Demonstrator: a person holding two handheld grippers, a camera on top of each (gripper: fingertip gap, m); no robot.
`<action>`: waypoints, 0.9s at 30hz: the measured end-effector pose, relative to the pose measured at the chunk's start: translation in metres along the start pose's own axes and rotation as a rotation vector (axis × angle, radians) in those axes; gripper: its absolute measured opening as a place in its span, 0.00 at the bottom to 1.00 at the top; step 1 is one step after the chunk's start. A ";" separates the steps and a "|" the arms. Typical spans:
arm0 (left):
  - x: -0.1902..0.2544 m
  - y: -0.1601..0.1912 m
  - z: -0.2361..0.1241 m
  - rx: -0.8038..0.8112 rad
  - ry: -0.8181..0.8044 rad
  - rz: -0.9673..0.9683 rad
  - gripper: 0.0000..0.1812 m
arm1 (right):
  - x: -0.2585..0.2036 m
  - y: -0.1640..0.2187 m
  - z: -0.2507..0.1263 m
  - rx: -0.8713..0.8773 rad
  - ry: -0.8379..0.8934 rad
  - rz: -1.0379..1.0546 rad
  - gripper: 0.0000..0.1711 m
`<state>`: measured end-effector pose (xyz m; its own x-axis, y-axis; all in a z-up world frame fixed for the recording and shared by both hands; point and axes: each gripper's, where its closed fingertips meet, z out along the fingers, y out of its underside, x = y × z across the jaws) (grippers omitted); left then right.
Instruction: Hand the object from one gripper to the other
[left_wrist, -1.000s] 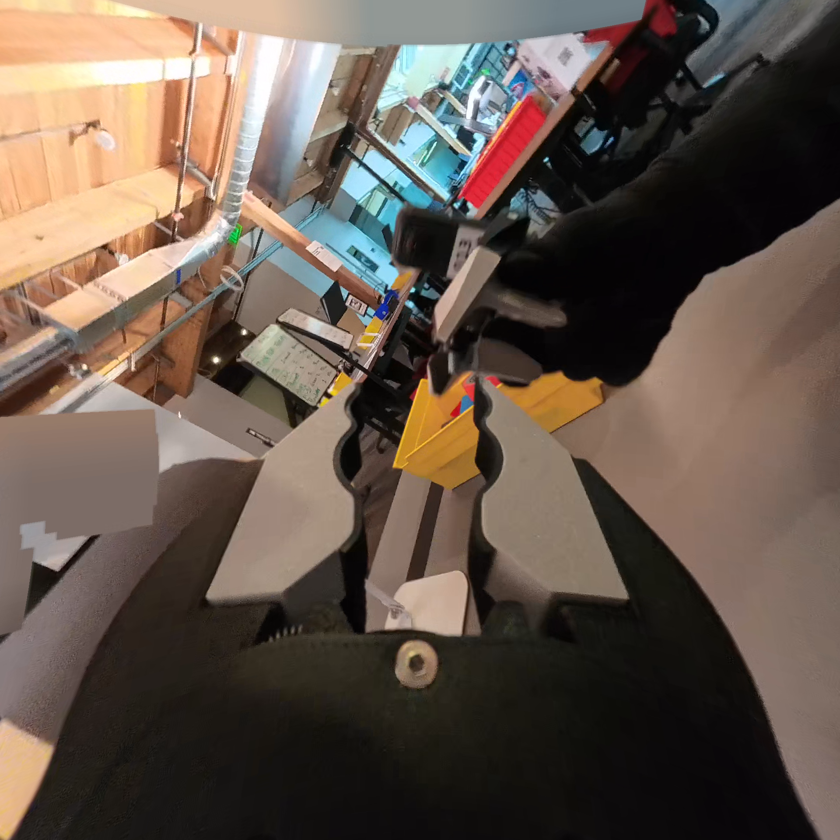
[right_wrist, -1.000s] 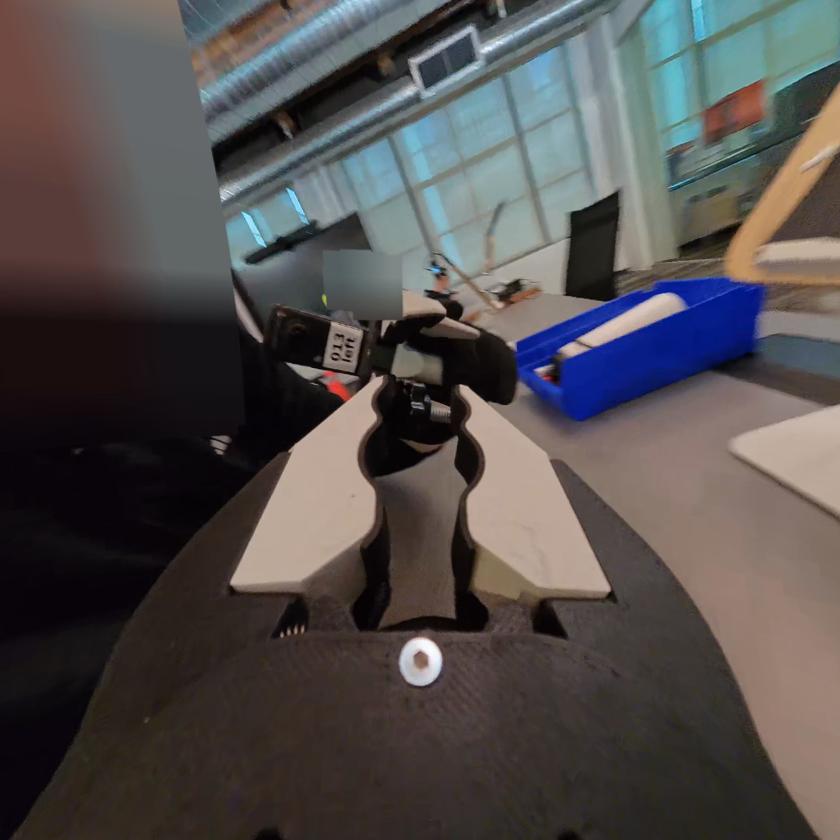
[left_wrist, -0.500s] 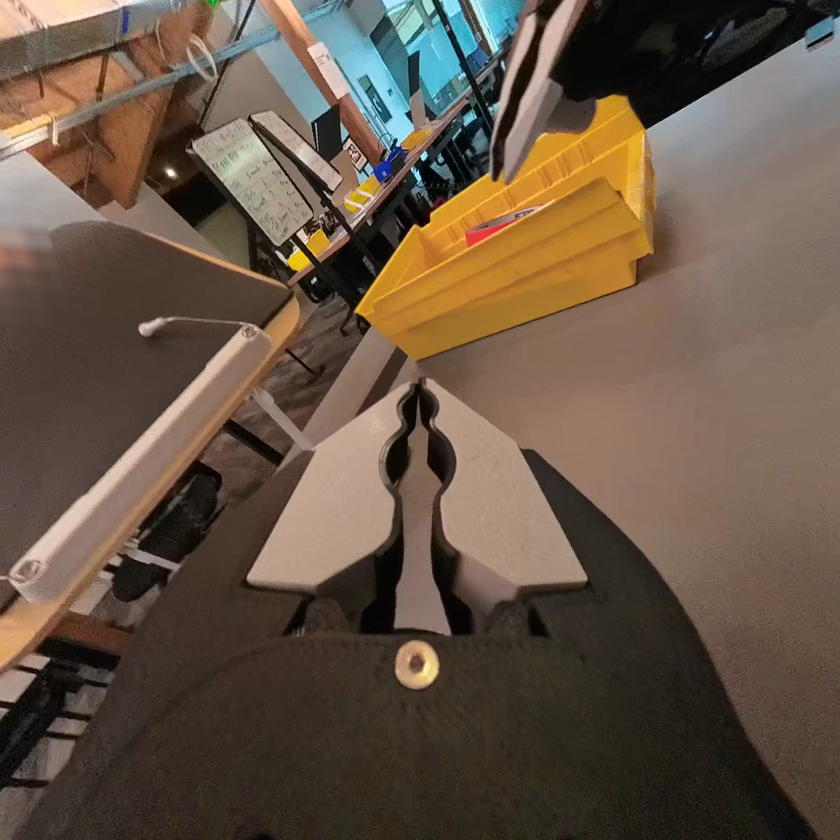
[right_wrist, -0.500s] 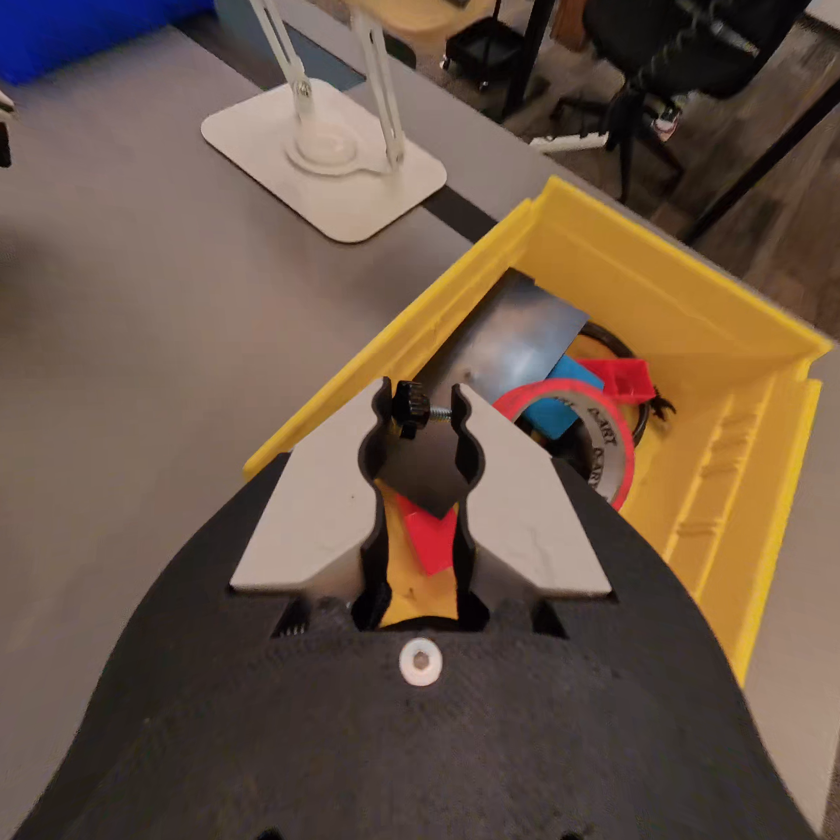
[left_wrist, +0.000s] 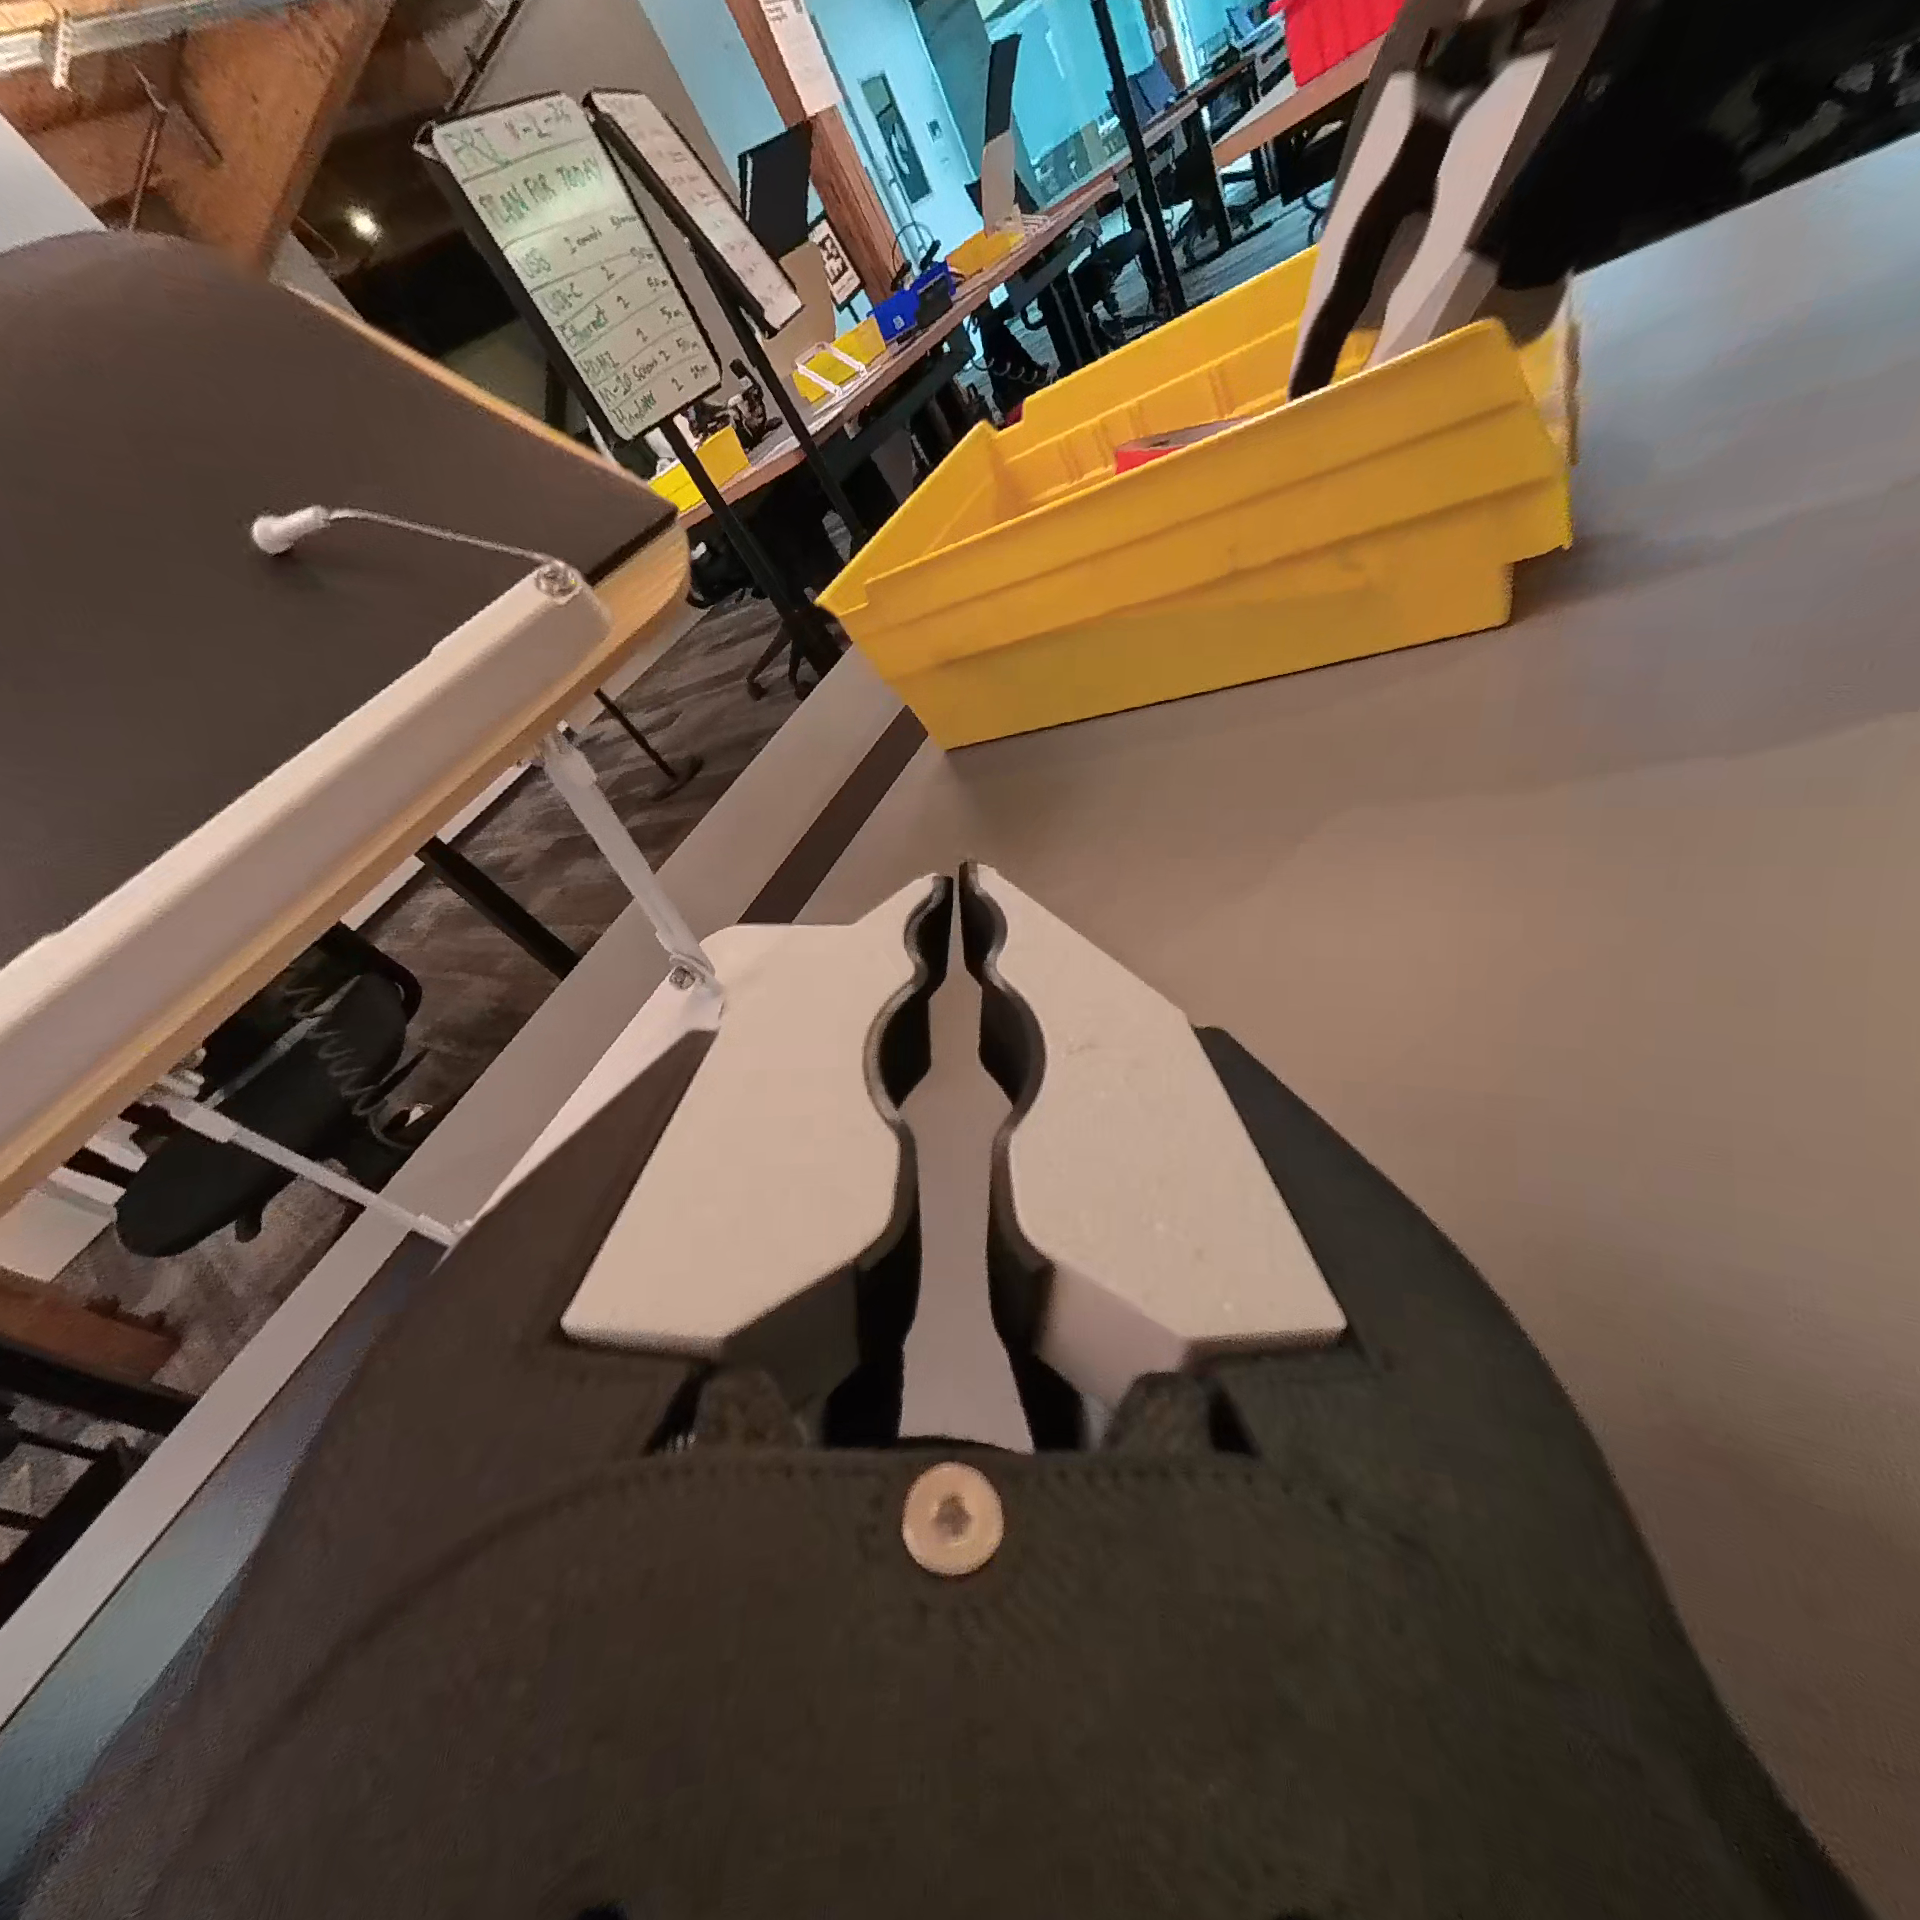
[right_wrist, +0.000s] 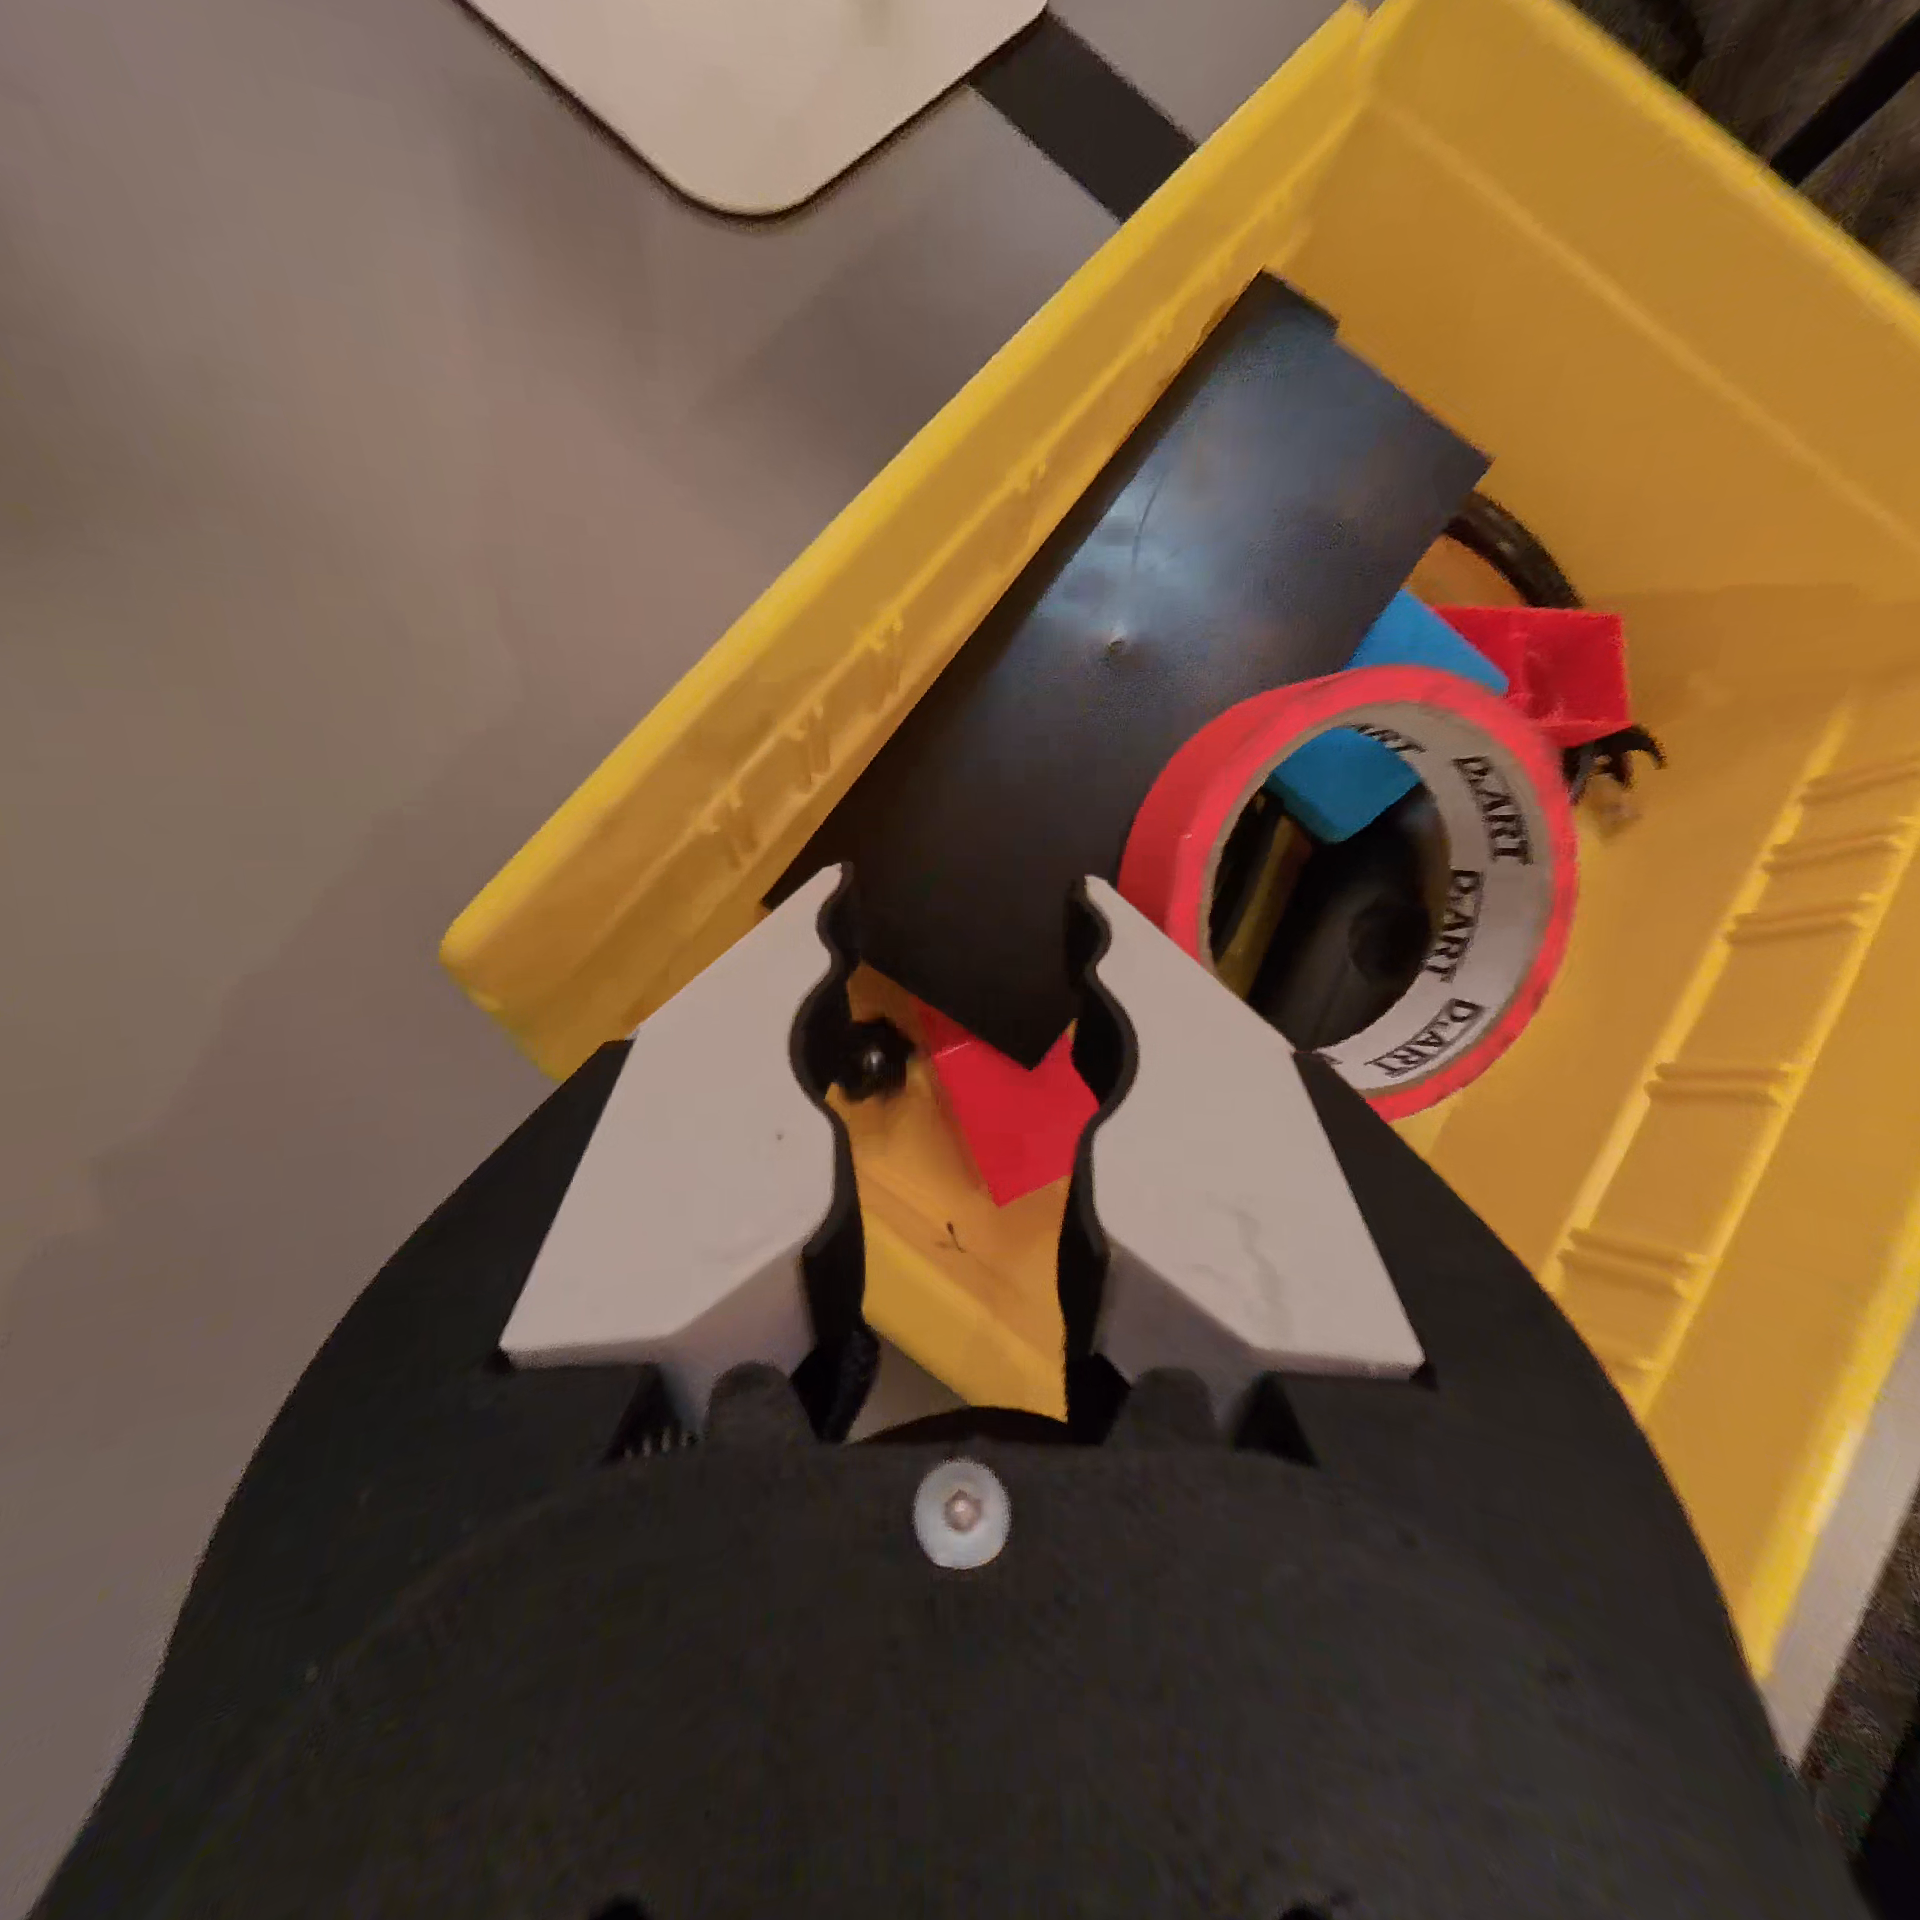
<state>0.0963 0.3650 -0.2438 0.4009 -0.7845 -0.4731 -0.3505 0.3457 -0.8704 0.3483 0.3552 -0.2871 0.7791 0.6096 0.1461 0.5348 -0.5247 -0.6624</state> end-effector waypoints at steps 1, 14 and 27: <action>-0.001 0.003 0.001 -0.011 -0.005 -0.005 0.00 | 0.002 -0.005 -0.005 0.011 0.017 -0.005 0.21; -0.041 0.082 0.005 -0.403 -0.187 -0.271 0.17 | -0.097 -0.174 -0.027 0.420 0.055 -0.240 0.34; -0.051 0.105 -0.002 -0.460 -0.199 -0.385 0.23 | -0.118 -0.225 0.118 0.631 -0.027 0.053 0.34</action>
<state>0.0375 0.4401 -0.3107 0.7052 -0.6824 -0.1924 -0.4601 -0.2340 -0.8564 0.0976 0.4715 -0.2424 0.7864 0.6114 0.0885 0.1939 -0.1083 -0.9750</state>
